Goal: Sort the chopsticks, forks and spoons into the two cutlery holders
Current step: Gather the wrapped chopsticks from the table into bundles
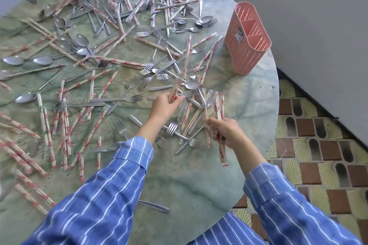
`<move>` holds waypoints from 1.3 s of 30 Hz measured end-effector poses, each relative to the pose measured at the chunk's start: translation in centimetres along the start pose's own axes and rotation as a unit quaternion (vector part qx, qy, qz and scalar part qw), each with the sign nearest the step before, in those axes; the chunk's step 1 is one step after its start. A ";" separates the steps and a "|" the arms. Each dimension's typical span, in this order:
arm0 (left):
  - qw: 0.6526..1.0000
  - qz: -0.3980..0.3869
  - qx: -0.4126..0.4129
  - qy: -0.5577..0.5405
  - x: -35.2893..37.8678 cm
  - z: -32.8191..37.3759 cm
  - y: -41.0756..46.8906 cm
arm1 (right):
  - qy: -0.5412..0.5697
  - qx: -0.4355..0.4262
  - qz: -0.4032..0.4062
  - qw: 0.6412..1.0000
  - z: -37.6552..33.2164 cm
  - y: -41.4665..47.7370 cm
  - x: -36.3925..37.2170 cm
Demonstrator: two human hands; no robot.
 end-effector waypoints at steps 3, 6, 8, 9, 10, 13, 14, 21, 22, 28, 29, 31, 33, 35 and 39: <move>0.996 -0.025 0.023 0.087 2.1 1.1 0.0 | 0.022 0.039 -0.032 0.998 0.4 -0.5 -1.6; 0.991 -0.004 0.028 0.129 3.2 1.6 0.0 | 0.017 0.045 -0.043 0.998 0.6 -1.0 -3.5; 0.988 0.005 0.018 0.153 3.6 1.5 0.2 | 0.026 0.034 -0.046 0.998 0.4 -1.4 -4.4; 0.987 0.008 0.014 0.161 3.7 1.4 0.3 | 0.045 0.023 -0.048 0.998 0.1 -1.5 -4.8; 0.986 0.008 0.010 0.164 3.9 1.4 0.4 | 0.070 0.007 -0.051 0.996 -0.3 -1.6 -5.1; 0.986 0.005 0.005 0.169 4.0 1.4 0.4 | 0.119 -0.028 -0.051 0.991 -1.4 -1.6 -5.9; 0.986 0.003 0.001 0.168 3.9 1.4 0.3 | 0.122 -0.032 -0.049 0.991 -1.7 -1.6 -6.1; 0.983 0.000 -0.020 0.181 1.5 -1.0 0.4 | -0.045 -0.097 0.038 0.994 -4.2 -0.6 -5.8; 0.983 -0.004 -0.024 0.184 1.1 -1.5 0.4 | -0.059 -0.105 0.042 0.992 -4.7 -0.4 -5.2; 0.974 -0.070 -0.059 0.209 -1.5 -2.8 -0.1 | -0.048 -0.086 0.000 0.995 -6.2 2.0 -1.0; 0.970 -0.081 -0.061 0.219 -2.0 -2.9 -0.2 | -0.060 -0.089 0.003 0.994 -6.4 2.5 -0.5; 0.965 -0.109 -0.062 0.232 -2.8 -3.3 -0.3 | -0.086 -0.095 0.013 0.992 -6.9 3.3 0.3; 0.960 -0.141 -0.059 0.233 -3.3 -3.7 -0.6 | -0.122 -0.105 0.032 0.986 -7.6 3.9 0.8; 0.959 -0.169 -0.063 0.216 -3.8 -4.4 -1.4 | -0.166 -0.104 0.045 0.979 -8.2 4.4 1.2; 0.958 -0.218 -0.087 0.163 -4.3 -6.5 -3.0 | -0.282 -0.070 0.050 0.955 -7.9 5.4 2.1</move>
Point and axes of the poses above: each hand's wrist, its own y-axis towards the middle knuckle, its own x-axis out of the palm, z = x × y, the point moved 9 cm from there along y, towards the middle knuckle, and after that the axes turned 12 degrees about y, right-handed, at the moved point
